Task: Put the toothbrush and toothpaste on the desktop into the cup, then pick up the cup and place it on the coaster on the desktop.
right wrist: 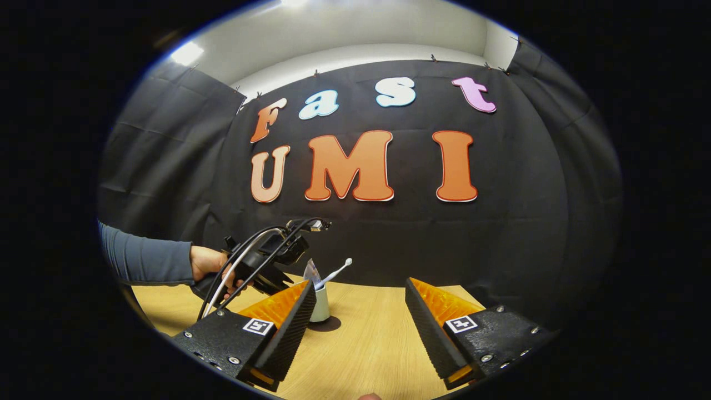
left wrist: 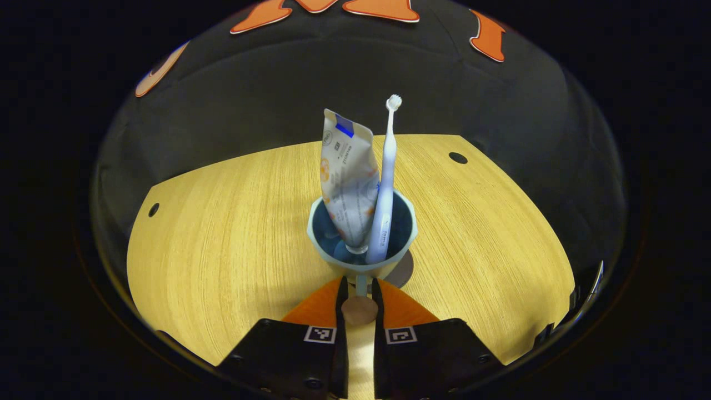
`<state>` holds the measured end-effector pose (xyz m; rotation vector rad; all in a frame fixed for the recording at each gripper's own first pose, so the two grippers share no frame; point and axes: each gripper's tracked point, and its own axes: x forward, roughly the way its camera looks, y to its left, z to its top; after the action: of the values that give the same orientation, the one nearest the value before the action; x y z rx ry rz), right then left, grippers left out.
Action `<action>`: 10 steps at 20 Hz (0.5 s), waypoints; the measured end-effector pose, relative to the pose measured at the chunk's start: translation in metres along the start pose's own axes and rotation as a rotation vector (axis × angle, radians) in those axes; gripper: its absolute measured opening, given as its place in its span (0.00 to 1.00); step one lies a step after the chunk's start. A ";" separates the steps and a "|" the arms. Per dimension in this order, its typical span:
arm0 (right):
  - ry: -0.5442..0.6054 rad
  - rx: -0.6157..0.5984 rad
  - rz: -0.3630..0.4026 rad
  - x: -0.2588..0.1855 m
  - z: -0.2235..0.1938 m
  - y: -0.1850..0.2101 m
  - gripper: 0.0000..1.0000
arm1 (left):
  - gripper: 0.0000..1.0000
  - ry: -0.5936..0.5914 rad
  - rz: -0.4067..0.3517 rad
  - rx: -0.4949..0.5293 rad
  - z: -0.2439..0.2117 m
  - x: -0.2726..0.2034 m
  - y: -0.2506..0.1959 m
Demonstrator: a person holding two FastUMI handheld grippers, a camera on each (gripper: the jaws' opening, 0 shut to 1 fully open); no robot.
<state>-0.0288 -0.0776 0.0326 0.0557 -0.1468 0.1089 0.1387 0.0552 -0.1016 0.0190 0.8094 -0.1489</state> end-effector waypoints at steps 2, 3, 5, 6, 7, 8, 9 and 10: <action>0.008 0.007 -0.008 -0.001 -0.003 -0.005 0.96 | 0.18 0.009 -0.002 0.006 0.001 0.000 0.001; 0.013 0.012 -0.012 -0.001 -0.005 -0.006 0.97 | 0.17 0.013 0.000 0.012 0.001 -0.002 0.001; 0.023 0.018 -0.016 0.000 -0.009 -0.009 0.96 | 0.18 0.033 0.006 0.027 0.000 -0.001 0.002; 0.032 0.019 -0.018 0.000 -0.012 -0.010 0.97 | 0.18 0.044 0.012 0.030 0.002 -0.005 0.001; 0.037 0.019 -0.019 0.000 -0.014 -0.010 0.96 | 0.18 0.046 0.013 0.041 0.003 -0.005 0.002; 0.039 0.020 -0.019 0.000 -0.015 -0.011 0.96 | 0.19 0.039 0.010 0.044 0.003 -0.006 0.001; 0.042 0.022 -0.019 0.001 -0.016 -0.010 0.96 | 0.23 0.028 0.014 0.051 0.003 -0.011 0.002; 0.046 0.025 -0.019 0.001 -0.018 -0.010 0.96 | 0.30 0.010 0.011 0.059 0.008 -0.015 0.002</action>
<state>-0.0239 -0.0864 0.0147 0.0793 -0.0990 0.0930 0.1345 0.0585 -0.0858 0.0797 0.8144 -0.1629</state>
